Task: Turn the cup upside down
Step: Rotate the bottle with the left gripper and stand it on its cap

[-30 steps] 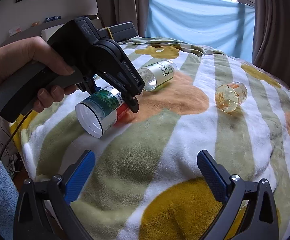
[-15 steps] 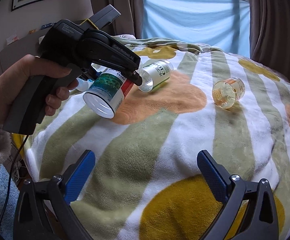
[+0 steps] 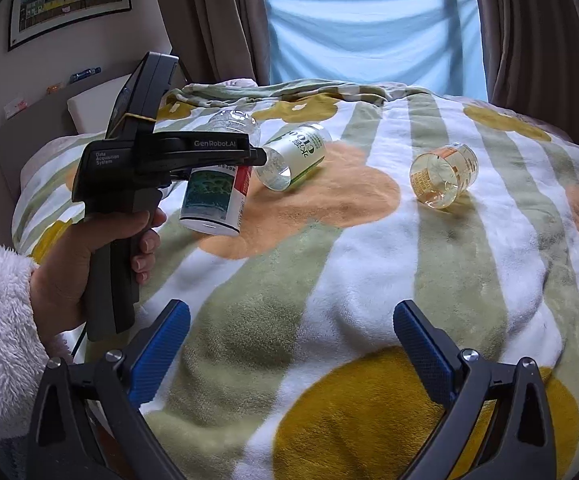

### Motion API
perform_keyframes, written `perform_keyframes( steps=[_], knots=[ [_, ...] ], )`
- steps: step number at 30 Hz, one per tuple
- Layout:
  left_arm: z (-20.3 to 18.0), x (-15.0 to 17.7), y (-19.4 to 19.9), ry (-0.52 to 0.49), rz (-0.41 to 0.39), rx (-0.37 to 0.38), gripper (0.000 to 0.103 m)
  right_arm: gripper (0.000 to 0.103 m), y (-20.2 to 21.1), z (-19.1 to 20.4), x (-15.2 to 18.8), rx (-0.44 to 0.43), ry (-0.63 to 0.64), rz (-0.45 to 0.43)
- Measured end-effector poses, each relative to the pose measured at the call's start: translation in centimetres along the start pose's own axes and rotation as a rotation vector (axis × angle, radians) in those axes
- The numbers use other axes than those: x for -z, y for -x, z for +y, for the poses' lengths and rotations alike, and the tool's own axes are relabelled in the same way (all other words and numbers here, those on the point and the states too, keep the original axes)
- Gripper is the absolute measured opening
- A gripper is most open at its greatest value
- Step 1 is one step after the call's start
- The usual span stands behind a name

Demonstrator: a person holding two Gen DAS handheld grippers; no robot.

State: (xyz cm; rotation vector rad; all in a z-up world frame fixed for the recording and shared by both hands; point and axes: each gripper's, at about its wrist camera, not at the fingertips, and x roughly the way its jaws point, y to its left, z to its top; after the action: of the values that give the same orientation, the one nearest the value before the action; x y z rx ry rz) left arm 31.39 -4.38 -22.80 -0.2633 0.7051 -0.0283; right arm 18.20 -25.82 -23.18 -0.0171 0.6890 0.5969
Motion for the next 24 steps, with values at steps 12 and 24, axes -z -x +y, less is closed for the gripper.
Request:
perform_keyframes(
  steps=[12,24],
  knots=[
    [-1.0,2.1,3.8,-0.087,0.053,-0.009,0.056,0.102,0.3,0.1,-0.1,-0.034,-0.008,-0.009],
    [-0.6,1.8,5.1,-0.071,-0.016,0.002,0.059,0.102,0.3,-0.4,-0.1,-0.032,-0.029,-0.006]
  ],
)
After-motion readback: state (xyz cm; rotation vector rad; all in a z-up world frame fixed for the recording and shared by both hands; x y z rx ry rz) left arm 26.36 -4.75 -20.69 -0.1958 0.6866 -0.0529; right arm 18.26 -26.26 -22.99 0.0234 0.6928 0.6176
